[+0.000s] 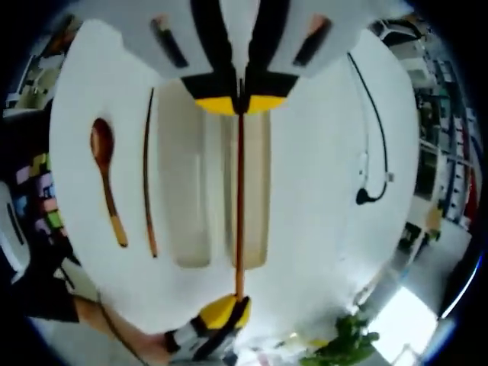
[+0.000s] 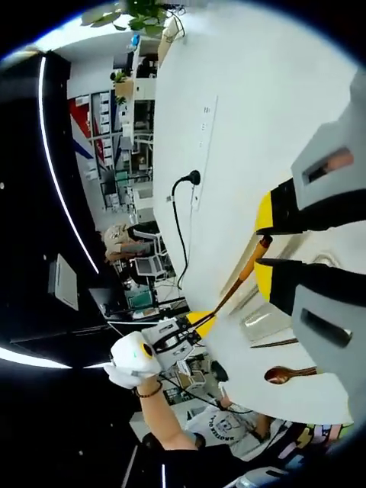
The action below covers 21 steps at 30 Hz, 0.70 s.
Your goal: Arrange the utensils inside the cutlery case until each visible utensil rests in its matching compartment.
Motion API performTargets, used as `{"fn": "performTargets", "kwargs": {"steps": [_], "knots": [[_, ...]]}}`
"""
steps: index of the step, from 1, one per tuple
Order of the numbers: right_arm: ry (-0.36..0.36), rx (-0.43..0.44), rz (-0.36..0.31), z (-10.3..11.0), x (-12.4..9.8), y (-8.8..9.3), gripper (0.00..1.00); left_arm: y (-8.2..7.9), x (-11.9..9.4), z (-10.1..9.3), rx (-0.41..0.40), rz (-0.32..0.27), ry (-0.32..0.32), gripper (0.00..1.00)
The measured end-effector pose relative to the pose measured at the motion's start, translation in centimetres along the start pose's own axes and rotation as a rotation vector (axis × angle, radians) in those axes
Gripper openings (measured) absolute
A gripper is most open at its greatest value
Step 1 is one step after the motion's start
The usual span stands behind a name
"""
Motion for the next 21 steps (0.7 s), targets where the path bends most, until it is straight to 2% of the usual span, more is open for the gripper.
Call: {"fn": "performTargets", "kwargs": {"steps": [9, 16, 21], "knots": [[0.04, -0.055, 0.058, -2.2, 1.6, 1.2, 0.12, 0.7, 1.8, 0.4, -0.03, -0.004, 0.027, 0.03], [0.042, -0.093, 0.091, -1.5, 2.1, 2.3, 0.12, 1.5, 2.9, -0.1, -0.029, 0.02, 0.046, 0.03], [0.053, -0.081, 0.103, -1.7, 2.0, 2.8, 0.13, 1.5, 3.2, 0.3, -0.049, 0.002, 0.039, 0.03]]}}
Point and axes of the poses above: the point that each gripper's makers call its tool centre point, and the gripper's own axes: x roughly forward along the fingers, z roughly to its left, y roughly out of its underside, the point moved 3 cm from there along -x, roughly backward along the fingers, and after that the axes turned 6 degrees about -z, right-handed, at the moved point
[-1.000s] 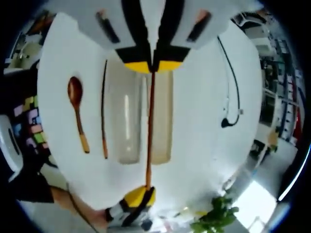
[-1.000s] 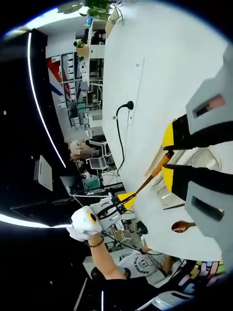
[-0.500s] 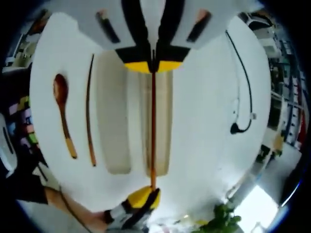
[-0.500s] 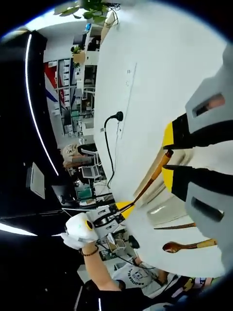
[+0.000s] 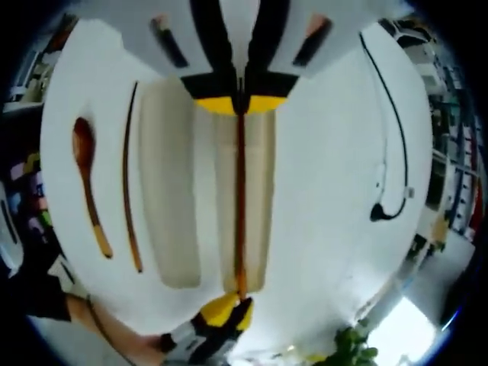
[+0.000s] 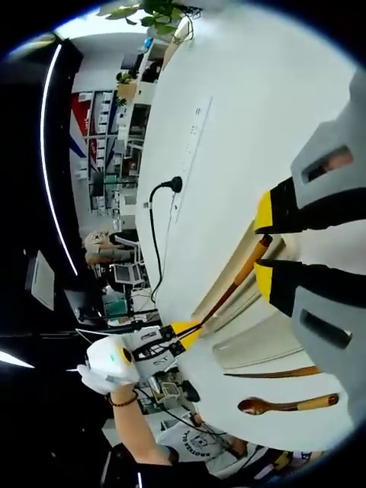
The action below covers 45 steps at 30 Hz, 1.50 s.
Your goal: Arrange the utensils inside the cutlery case until each visible utensil rests in its matching compartment.
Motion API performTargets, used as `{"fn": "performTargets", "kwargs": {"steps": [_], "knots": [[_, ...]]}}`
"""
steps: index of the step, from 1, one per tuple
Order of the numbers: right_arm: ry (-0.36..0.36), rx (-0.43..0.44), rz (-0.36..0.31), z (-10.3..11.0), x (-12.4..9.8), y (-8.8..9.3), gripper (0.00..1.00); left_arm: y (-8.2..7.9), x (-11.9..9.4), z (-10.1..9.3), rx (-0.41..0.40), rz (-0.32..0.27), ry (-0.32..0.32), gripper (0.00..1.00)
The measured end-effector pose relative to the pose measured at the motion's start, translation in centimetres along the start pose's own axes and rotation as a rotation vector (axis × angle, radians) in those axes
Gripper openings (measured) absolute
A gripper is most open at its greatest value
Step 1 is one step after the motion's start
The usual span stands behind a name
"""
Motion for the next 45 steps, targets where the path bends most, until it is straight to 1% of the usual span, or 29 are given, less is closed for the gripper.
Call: {"fn": "performTargets", "kwargs": {"steps": [6, 9, 12, 15, 18, 21, 24, 26, 30, 33, 35, 36, 37, 38, 39, 42, 44, 45], "knots": [[0.005, 0.009, 0.005, -0.1, 0.0, 0.3, 0.13, 0.1, 0.5, -0.3, 0.018, 0.003, -0.008, 0.03], [-0.006, 0.013, 0.006, 0.1, 0.1, 0.3, 0.13, 0.3, 0.5, -0.2, 0.037, 0.005, -0.015, 0.03], [-0.005, 0.007, 0.015, 0.1, 0.2, 0.5, 0.13, 0.3, 0.4, -0.1, 0.02, -0.006, -0.013, 0.03], [-0.006, 0.009, 0.012, 0.1, 0.2, 0.5, 0.13, 0.3, 0.4, 0.2, 0.023, -0.019, -0.029, 0.03], [-0.027, 0.038, -0.001, 0.3, 0.3, 0.3, 0.12, 0.2, 0.5, 0.1, 0.016, -0.034, -0.016, 0.03], [-0.025, 0.026, 0.003, -0.1, 0.4, 0.1, 0.12, 0.2, 0.5, 0.1, 0.036, -0.029, -0.023, 0.03], [-0.021, 0.034, -0.012, -0.7, 0.2, -0.4, 0.12, 0.2, 0.3, 0.1, 0.03, -0.038, -0.013, 0.04], [-0.019, 0.047, -0.022, -0.6, -0.1, -0.5, 0.12, 0.1, 0.2, 0.0, 0.033, -0.052, -0.01, 0.05], [-0.019, 0.059, -0.036, -0.1, -0.6, -0.5, 0.12, 0.1, 0.2, 0.3, 0.028, -0.058, -0.018, 0.05], [-0.022, 0.072, -0.054, 0.4, -1.3, -0.8, 0.12, 0.2, 0.0, 0.3, 0.038, -0.052, -0.031, 0.04], [-0.028, 0.072, -0.065, 1.1, -1.9, -0.8, 0.12, 0.1, -0.5, 0.2, 0.034, -0.067, -0.041, 0.05], [-0.034, 0.076, -0.069, 1.5, -2.3, -0.6, 0.12, -0.2, -0.9, 0.4, 0.01, -0.094, -0.096, 0.06], [-0.038, 0.083, -0.073, 1.7, -2.7, -0.5, 0.12, -0.5, -1.4, 0.2, 0.024, -0.119, -0.138, 0.06], [-0.049, 0.088, -0.08, 2.1, -3.1, -0.2, 0.12, -0.5, -2.0, -0.8, 0.093, -0.124, -0.13, 0.06], [-0.052, 0.093, -0.079, 2.3, -3.3, 0.0, 0.12, -0.5, -2.7, -1.5, 0.121, -0.133, -0.151, 0.05], [-0.032, 0.083, -0.071, 2.6, -4.0, 0.3, 0.12, -0.5, -3.9, -3.2, 0.092, -0.173, -0.177, 0.04], [-0.027, 0.07, -0.074, 2.6, -4.4, 0.0, 0.12, -0.5, -4.5, -4.6, 0.105, -0.201, -0.184, 0.04], [-0.025, 0.067, -0.078, 2.8, -4.6, -0.1, 0.12, -0.4, -4.8, -5.3, 0.109, -0.201, -0.182, 0.04]]}}
Point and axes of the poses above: the point that each gripper's makers call its tool centre point, and the gripper's own axes: x roughly forward along the fingers, z roughly to its left, y roughly out of its underside, the point moved 3 cm from there along -x, roughly backward along the fingers, and after that the axes turned 6 degrees about -z, right-handed, at the moved point
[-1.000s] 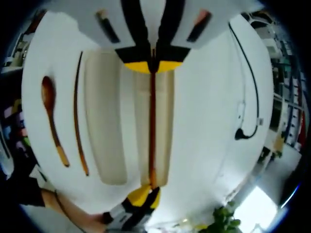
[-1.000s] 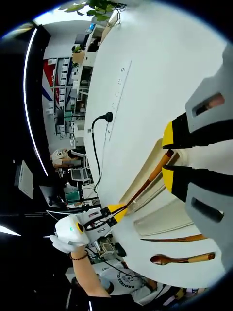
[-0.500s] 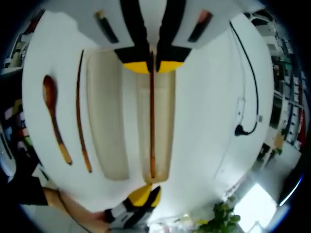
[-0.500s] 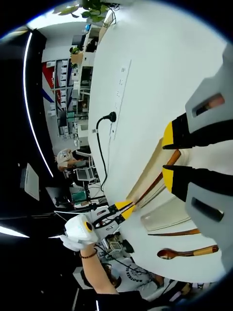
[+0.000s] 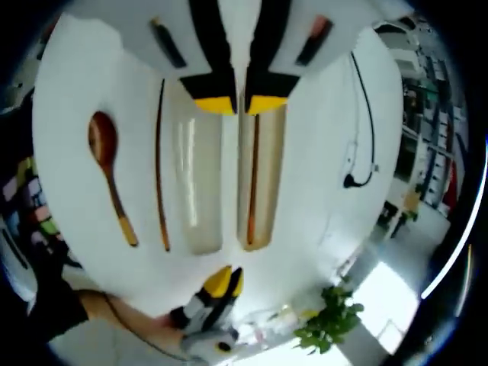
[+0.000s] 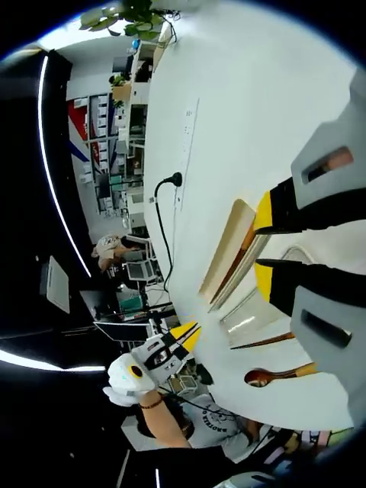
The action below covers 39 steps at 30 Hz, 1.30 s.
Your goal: Arrange the utensils inside the cutlery case until each visible utensil rests in its matching compartment.
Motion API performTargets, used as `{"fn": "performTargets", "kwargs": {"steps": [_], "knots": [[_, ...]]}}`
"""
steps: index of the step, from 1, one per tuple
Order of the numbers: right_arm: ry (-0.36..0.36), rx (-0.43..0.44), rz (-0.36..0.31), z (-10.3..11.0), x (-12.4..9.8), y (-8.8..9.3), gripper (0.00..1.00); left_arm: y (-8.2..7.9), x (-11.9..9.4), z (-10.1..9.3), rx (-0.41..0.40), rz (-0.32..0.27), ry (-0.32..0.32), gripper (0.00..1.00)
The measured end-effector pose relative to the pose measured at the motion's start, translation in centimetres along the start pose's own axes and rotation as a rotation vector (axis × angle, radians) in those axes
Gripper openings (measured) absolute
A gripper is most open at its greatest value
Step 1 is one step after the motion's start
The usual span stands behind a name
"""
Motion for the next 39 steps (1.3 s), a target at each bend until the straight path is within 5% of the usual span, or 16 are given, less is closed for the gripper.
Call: {"fn": "performTargets", "kwargs": {"steps": [9, 14, 19, 32, 39], "knots": [[-0.063, -0.13, -0.005, 3.8, -1.3, -1.3, 0.12, 1.2, -0.9, -5.7, 0.036, 0.022, 0.077, 0.04], [-0.151, -0.28, 0.111, 6.3, -2.1, 0.9, 0.12, 2.0, -0.6, -6.6, 0.02, 0.033, 0.117, 0.04], [-0.175, -0.383, 0.133, 6.6, -2.3, 2.1, 0.15, 3.2, 0.5, -7.3, 0.032, 0.078, 0.173, 0.04], [-0.23, -0.242, 0.188, 5.6, -2.3, 5.2, 0.14, 2.8, 2.2, -7.5, 0.019, 0.077, 0.219, 0.06], [-0.271, -0.249, 0.195, 6.0, -2.2, 5.9, 0.13, 2.2, 2.3, -7.5, 0.021, 0.07, 0.22, 0.07]]}}
Point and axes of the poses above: the point that each gripper's makers call its tool centre point, and the gripper's own axes: x roughly forward along the fingers, z roughly to its left, y roughly out of its underside, the point moved 3 cm from there along -x, roughly backward along the fingers, and after that the axes turned 6 degrees about -z, right-handed, at the moved point
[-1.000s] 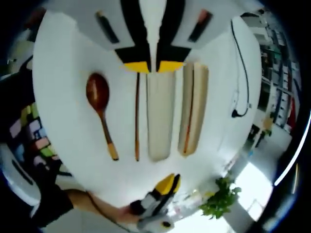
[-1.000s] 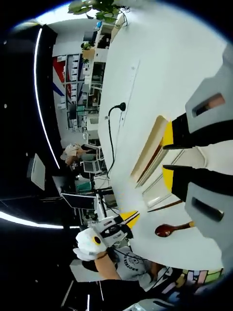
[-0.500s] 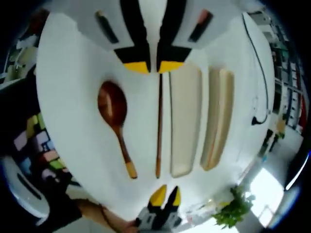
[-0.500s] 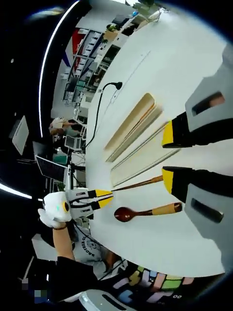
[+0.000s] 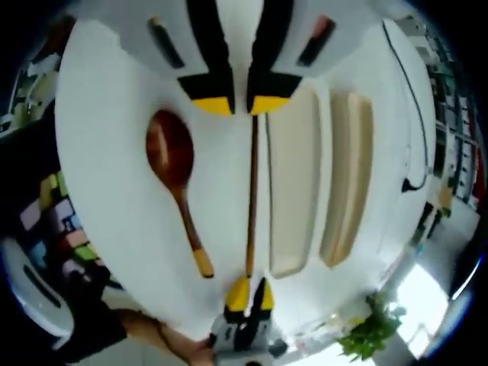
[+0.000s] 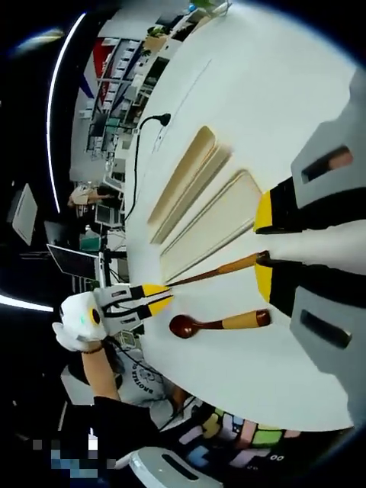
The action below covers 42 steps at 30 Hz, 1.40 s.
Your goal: Arrange the utensils inside the cutlery case until each visible utensil rests in its matching compartment.
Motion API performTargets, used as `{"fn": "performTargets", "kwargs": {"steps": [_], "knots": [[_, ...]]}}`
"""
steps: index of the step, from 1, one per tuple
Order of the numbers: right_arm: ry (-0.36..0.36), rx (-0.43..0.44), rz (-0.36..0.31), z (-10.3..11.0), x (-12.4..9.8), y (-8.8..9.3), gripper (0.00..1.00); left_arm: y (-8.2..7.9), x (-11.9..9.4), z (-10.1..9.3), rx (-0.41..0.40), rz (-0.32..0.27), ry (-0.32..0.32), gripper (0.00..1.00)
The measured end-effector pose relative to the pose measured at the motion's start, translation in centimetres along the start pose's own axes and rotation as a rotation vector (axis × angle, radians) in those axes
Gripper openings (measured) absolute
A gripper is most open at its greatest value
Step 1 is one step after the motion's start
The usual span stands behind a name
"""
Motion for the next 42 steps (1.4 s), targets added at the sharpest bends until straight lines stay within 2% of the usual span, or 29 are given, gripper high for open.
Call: {"fn": "performTargets", "kwargs": {"steps": [7, 11, 13, 16, 19, 25, 28, 30, 33, 36, 42], "knots": [[-0.034, 0.02, -0.016, 0.5, 0.1, 0.1, 0.13, -0.4, 0.2, 0.4, 0.006, -0.009, -0.012, 0.09], [-0.04, -0.001, 0.023, 0.4, 0.6, 0.7, 0.12, -0.6, 0.4, 0.4, 0.006, -0.015, -0.011, 0.1], [-0.055, -0.003, 0.012, 0.5, 0.8, 0.5, 0.12, -0.6, 0.4, 0.5, 0.0, -0.017, -0.008, 0.1], [-0.08, -0.033, 0.019, 0.9, 1.1, 0.6, 0.11, -0.5, 0.4, 0.6, 0.0, -0.016, -0.01, 0.1], [-0.096, -0.051, 0.021, 0.9, 1.3, 0.6, 0.06, -0.5, 0.4, 0.6, -0.007, -0.02, -0.006, 0.1], [-0.122, -0.09, 0.014, 0.8, 1.4, 0.6, 0.05, -0.5, 0.4, 0.2, -0.006, -0.022, 0.008, 0.09], [-0.144, -0.141, 0.02, 0.9, 1.2, 0.6, 0.05, -0.5, 0.3, 0.2, -0.003, -0.019, 0.005, 0.09], [-0.158, -0.157, 0.023, 0.9, 1.1, 0.6, 0.05, -0.6, 0.1, 0.5, 0.002, -0.034, -0.019, 0.09], [-0.165, -0.133, 0.026, 0.8, 0.9, 0.6, 0.05, -0.7, 0.0, 0.2, -0.02, -0.038, 0.0, 0.09], [-0.182, -0.166, 0.026, 1.1, 0.8, 0.5, 0.05, -0.3, 0.3, -0.2, -0.001, -0.009, 0.011, 0.1], [-0.202, -0.13, 0.018, 1.0, 0.6, 0.6, 0.04, -0.6, 0.6, 0.2, -0.027, -0.01, 0.013, 0.1]]}}
Point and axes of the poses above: the point that each gripper's makers call its tool centre point, and the gripper's own axes: x roughly forward along the fingers, z roughly to its left, y roughly out of its underside, the point moved 3 cm from there along -x, roughly backward along the fingers, and after that the axes turned 6 degrees about -z, right-handed, at the moved point
